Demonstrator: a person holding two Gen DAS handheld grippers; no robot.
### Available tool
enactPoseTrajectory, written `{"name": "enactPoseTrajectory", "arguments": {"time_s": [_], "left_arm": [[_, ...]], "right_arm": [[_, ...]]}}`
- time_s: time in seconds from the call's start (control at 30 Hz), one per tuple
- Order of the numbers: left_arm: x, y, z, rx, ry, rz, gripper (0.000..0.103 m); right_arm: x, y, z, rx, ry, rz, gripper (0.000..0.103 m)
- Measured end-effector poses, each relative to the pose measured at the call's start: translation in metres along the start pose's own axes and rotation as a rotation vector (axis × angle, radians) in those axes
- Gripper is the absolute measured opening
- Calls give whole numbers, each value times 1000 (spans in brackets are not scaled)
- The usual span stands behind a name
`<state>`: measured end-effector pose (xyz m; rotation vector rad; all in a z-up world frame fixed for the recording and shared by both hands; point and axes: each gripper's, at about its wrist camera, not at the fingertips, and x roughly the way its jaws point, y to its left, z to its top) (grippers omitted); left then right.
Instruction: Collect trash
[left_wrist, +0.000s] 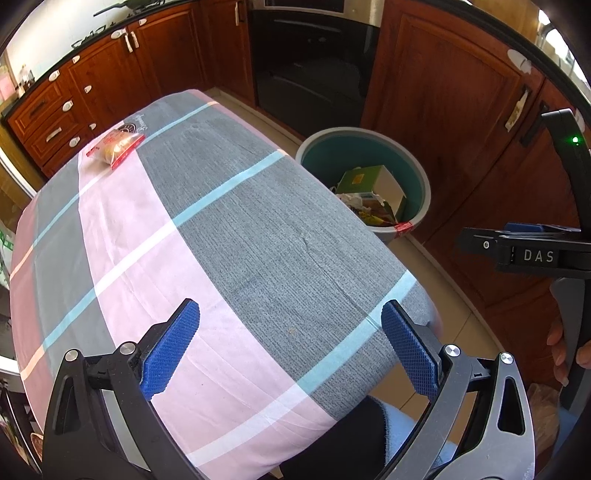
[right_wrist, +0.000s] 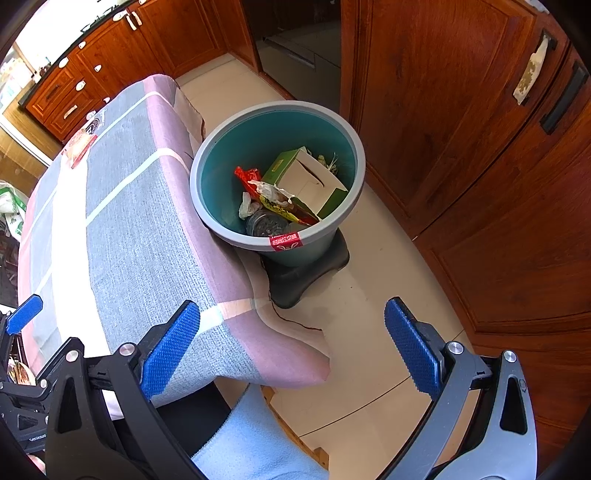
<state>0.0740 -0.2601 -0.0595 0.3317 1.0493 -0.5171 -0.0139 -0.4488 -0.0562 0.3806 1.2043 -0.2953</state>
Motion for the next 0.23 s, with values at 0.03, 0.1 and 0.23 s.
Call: {"name": "enactPoseTrajectory", "arguments": {"time_s": [0.03,0.1,0.23], "left_arm": [[1,0,0,-2,4,2,99],[2,1,1,-5,12,1,99],[6,3,-1,-14,28,1,99]], "right_arm": [[-1,-1,1,1,-2,0,96],[-1,-2,2,4,-4,-2,96],[-1,-4,2,9,-1,-3,96]]}}
